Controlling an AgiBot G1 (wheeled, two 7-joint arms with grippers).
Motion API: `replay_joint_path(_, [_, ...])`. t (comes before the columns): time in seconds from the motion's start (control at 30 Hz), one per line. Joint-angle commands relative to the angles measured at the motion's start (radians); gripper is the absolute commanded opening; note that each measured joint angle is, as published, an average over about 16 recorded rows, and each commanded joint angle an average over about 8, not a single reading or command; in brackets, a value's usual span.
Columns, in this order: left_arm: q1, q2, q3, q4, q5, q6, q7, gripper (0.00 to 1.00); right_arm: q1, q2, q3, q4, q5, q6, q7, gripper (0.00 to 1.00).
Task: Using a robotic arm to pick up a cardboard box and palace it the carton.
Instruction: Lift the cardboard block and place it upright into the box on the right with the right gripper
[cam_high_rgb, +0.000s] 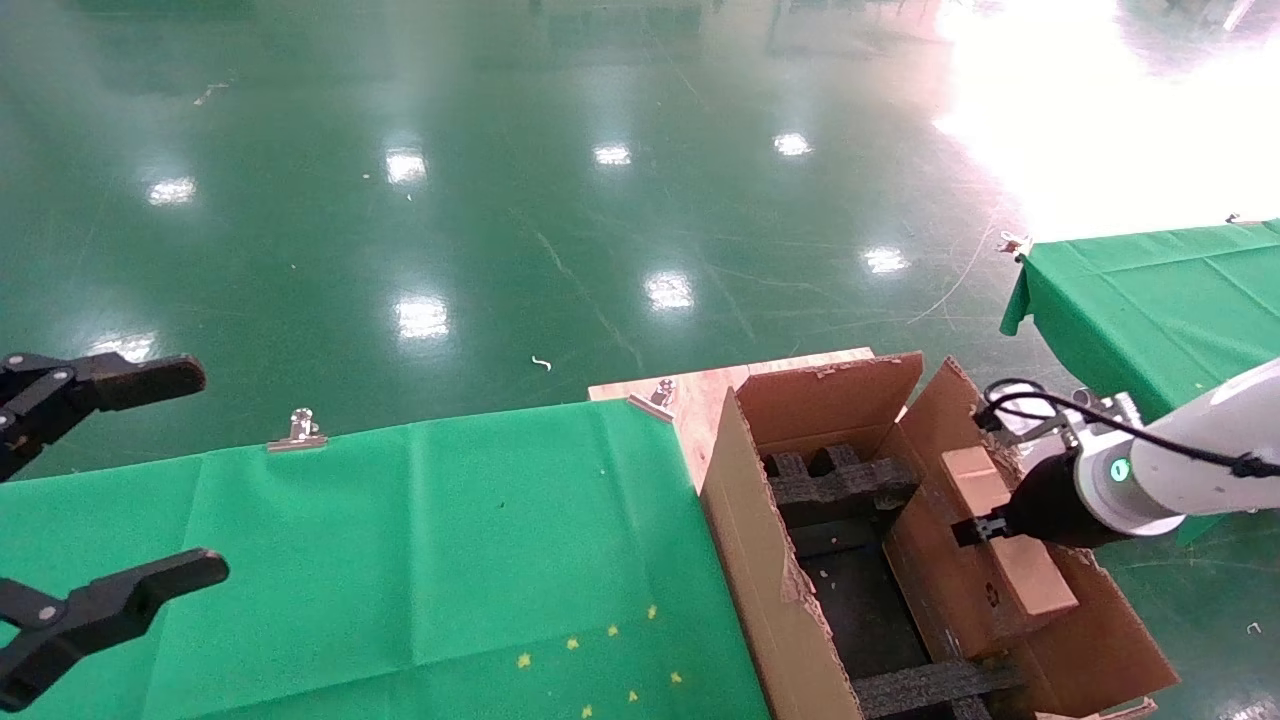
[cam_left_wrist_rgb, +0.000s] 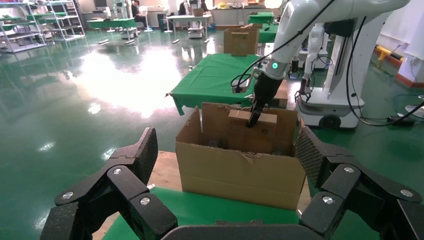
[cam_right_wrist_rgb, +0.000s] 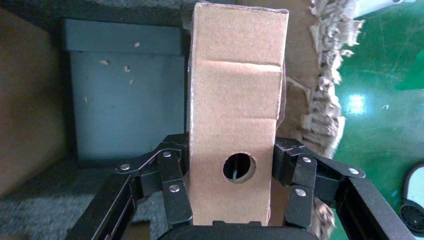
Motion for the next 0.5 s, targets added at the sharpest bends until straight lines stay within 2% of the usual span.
replay_joint_path(0.03, [0.000,0.000,0.000,0.000,0.000,0.000,0.000,1.00,-0.017,-0.013,-0.005,-0.026,-0.001,0.020,0.003,0.00])
replay_joint_path(0.5, [0.000,0.000,0.000,0.000,0.000,0.000,0.000,1.00,-0.099,-0.125,-0.016,-0.265,0.078,0.106,-0.121,0.00])
